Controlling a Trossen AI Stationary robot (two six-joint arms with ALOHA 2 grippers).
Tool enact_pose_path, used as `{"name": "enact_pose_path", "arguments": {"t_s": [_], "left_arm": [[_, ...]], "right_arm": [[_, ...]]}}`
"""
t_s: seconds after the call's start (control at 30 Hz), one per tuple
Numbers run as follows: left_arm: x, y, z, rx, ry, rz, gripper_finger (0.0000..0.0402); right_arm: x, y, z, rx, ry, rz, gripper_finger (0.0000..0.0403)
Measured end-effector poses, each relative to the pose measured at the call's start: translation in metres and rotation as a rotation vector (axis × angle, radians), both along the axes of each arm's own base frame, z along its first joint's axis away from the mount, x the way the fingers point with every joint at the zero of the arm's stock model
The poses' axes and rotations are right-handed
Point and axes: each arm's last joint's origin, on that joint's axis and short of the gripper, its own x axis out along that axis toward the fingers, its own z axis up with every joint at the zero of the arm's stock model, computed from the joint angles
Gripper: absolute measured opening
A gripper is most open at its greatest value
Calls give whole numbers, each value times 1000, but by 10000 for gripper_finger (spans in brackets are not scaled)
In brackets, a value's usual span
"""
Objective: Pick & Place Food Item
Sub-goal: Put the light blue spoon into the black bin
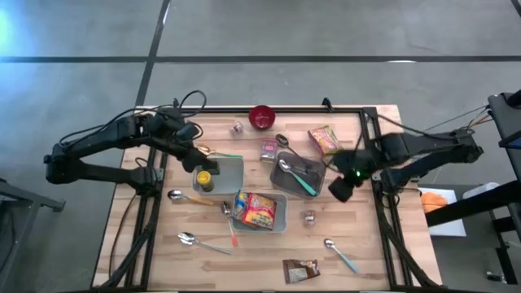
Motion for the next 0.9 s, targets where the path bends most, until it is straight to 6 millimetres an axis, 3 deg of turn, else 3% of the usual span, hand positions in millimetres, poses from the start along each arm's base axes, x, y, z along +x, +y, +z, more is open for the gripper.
{"name": "enact_pose_path", "arguments": {"t_s": [0.2,0.37,0.57,0.7,0.9], "left_arm": [[-1,1,-3,34,27,14,253],[-1,1,-3,69,29,-5,274],[-1,1,-3,88,29,-15,277],[-1,1,-3,100,28,-29,277],[-1,1,-4,101,34,-33,277]], "right_arm": [[-8,43,-11,31,92,-4,91],[-12,78,-40,59,213,-7,98],[-1,122,-90,193,228,3,166],[9,138,-123,263,261,-13,226],[18,147,-149,111,289,-42,261]]}}
